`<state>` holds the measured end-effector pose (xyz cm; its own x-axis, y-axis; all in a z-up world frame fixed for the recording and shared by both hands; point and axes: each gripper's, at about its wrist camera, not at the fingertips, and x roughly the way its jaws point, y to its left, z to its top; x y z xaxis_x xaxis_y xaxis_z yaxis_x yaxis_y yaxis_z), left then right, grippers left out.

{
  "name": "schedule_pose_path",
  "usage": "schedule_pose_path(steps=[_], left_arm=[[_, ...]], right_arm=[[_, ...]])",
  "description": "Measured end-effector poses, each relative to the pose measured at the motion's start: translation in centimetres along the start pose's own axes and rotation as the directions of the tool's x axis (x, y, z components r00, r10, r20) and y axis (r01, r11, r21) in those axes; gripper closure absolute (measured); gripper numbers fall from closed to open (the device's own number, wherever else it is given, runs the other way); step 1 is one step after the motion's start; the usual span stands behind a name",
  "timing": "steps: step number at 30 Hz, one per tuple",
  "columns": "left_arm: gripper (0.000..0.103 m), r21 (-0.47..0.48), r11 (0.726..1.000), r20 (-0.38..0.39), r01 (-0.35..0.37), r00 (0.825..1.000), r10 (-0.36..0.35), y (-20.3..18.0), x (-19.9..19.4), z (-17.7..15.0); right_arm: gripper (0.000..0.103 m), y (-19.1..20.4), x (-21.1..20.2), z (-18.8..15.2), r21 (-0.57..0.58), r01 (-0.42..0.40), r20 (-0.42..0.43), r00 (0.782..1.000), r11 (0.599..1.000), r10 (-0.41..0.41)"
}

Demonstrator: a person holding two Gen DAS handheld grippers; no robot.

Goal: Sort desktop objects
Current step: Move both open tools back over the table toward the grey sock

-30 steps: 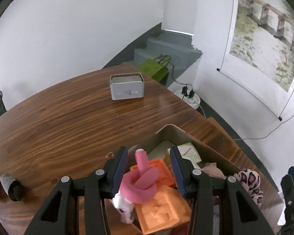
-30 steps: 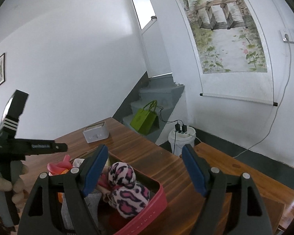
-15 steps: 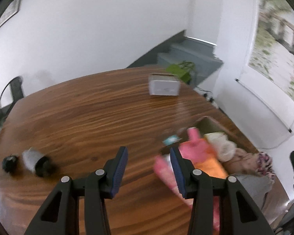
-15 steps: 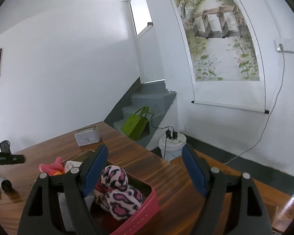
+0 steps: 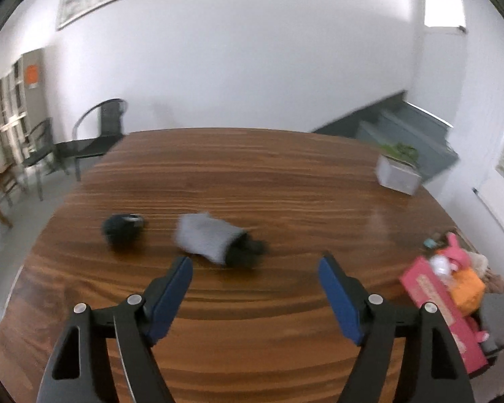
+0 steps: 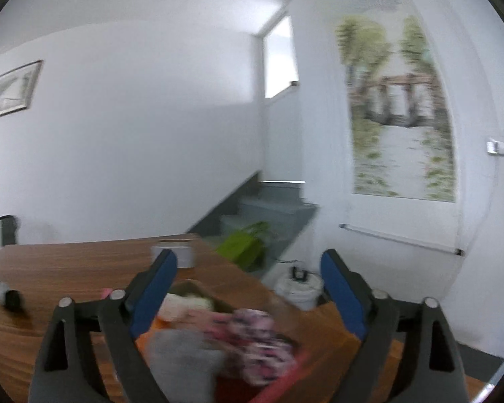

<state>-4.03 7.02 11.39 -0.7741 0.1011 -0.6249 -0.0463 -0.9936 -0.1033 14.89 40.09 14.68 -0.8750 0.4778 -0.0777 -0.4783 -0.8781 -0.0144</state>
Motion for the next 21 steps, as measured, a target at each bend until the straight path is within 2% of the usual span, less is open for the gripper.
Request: schedule_pose_path(steps=[3,7,9,13,17,21], left_arm=[[0.024,-0.032,0.999,-0.010,-0.020,1.000,0.019,2.3,0.5,-0.2],[0.024,-0.069,0.996,-0.028,-0.048,0.999,0.046,5.3,1.3,-0.6],[0.024,-0.090,0.994,-0.034,-0.064,0.998,0.061,7.0,1.6,-0.7],[0.024,-0.123,0.987,-0.032,-0.104,0.994,0.101,10.2,1.1,-0.8],[0.024,-0.167,0.974,-0.024,-0.153,0.988,0.151,13.1,1.1,-1.2],[0.024,-0.229,0.955,-0.032,-0.188,0.982,0.185,15.7,1.7,-1.5]], right_arm=[[0.000,4.3,-0.5,1.2,-0.034,-0.138,0.006,0.990,0.990,0.139],[0.000,10.2,-0.9,1.4,-0.102,-0.303,-0.030,0.953,0.948,0.301],[0.000,13.4,-0.5,1.1,-0.128,-0.398,-0.089,0.917,0.909,0.389],[0.000,19.6,1.5,-0.1,-0.143,-0.552,-0.239,0.825,0.822,0.512],[0.000,24.0,4.4,-1.1,-0.095,-0.619,-0.349,0.754,0.780,0.557],[0.000,27.1,8.1,-2.7,0.025,-0.644,-0.460,0.672,0.765,0.580]])
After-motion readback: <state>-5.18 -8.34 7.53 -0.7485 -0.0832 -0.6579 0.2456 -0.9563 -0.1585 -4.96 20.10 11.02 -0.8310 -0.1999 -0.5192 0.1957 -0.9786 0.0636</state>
